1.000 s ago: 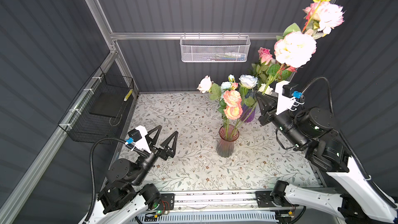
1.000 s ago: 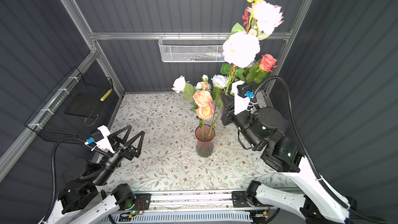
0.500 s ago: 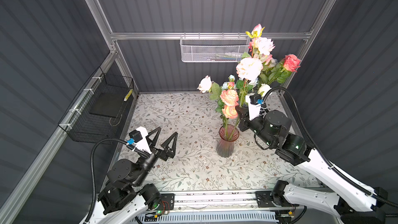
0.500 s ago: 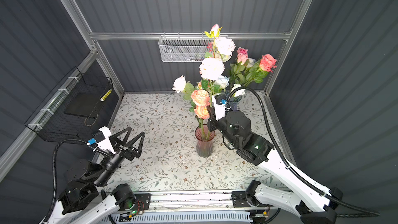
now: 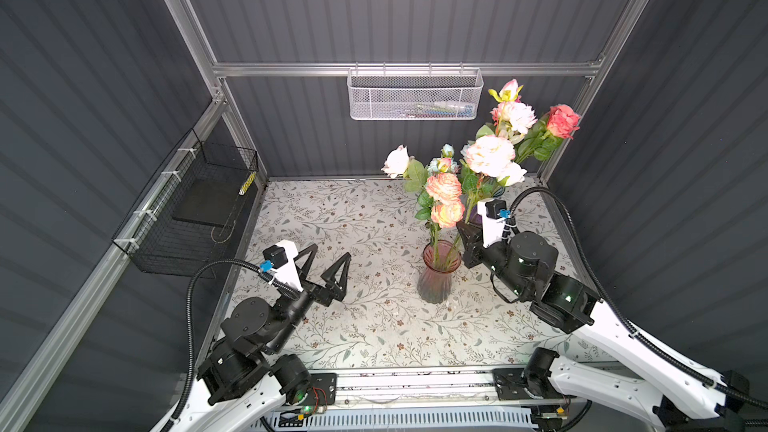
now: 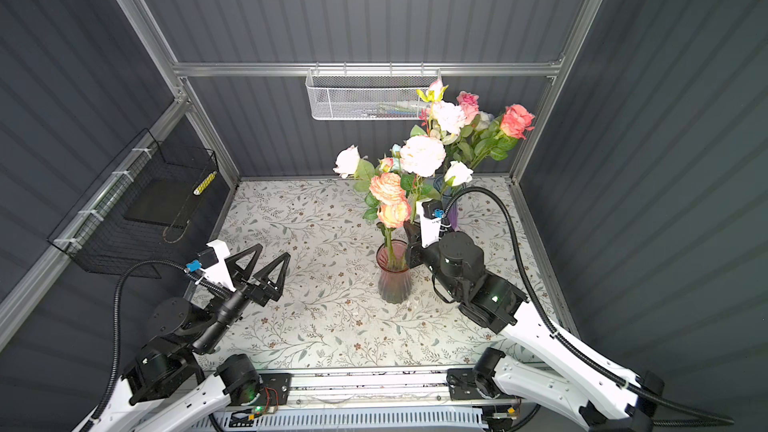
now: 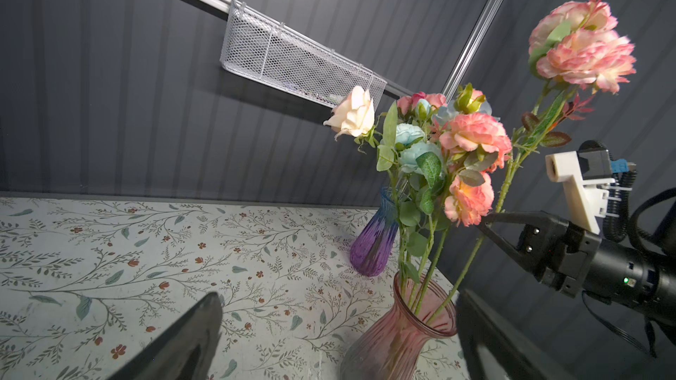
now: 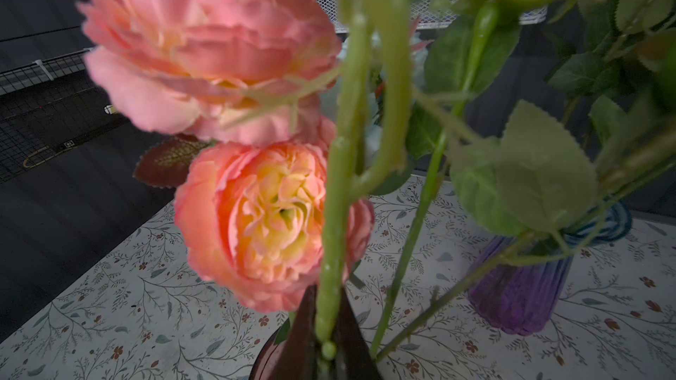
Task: Arrange the flowers into the vase
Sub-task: 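Lower the pink spray stem into the pink vase with the right gripper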
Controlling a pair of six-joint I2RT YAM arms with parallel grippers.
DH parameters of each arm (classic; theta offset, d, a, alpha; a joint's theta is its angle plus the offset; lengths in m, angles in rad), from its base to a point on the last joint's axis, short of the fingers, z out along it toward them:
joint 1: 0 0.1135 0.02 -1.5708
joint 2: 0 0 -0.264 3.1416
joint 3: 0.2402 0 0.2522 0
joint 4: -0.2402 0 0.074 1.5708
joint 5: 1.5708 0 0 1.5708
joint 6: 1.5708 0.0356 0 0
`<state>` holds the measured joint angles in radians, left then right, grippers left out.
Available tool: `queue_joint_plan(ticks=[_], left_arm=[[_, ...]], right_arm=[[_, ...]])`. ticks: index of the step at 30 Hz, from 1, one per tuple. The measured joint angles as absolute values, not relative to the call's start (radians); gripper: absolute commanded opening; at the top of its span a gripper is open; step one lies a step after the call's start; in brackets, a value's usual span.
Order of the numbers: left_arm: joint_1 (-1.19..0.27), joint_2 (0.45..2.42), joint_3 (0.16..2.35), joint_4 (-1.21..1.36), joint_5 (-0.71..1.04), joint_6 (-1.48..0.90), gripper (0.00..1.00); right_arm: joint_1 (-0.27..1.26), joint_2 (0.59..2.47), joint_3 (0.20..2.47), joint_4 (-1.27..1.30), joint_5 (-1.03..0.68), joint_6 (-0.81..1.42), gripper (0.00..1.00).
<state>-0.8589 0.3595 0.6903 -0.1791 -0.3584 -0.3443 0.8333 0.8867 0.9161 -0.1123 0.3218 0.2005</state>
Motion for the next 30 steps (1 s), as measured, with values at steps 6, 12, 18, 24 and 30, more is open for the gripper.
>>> queue_joint_plan(ticks=[6,12,18,24,30], left_arm=[[-0.859,0.376,0.683,-0.171,-0.356,-0.345,1.00],[-0.859,0.376,0.676,-0.165,-0.356,-0.345,1.00],[-0.859,0.391,0.676,-0.155,-0.355,-0.348,1.00],[-0.859,0.418,0.676,-0.137,-0.352,-0.351,1.00],[-0.859,0.426,0.669,-0.126,-0.348,-0.351,1.00]], right_arm=[[0.833,0.894,0.874,-0.090,0.317,0.232,0.20],[0.833,0.897,0.849,-0.075,0.317,0.267,0.27],[0.833,0.892,0.844,-0.076,0.317,0.279,0.28],[0.834,0.873,0.844,-0.085,0.315,0.297,0.40],[0.834,0.851,0.845,-0.133,0.318,0.326,0.48]])
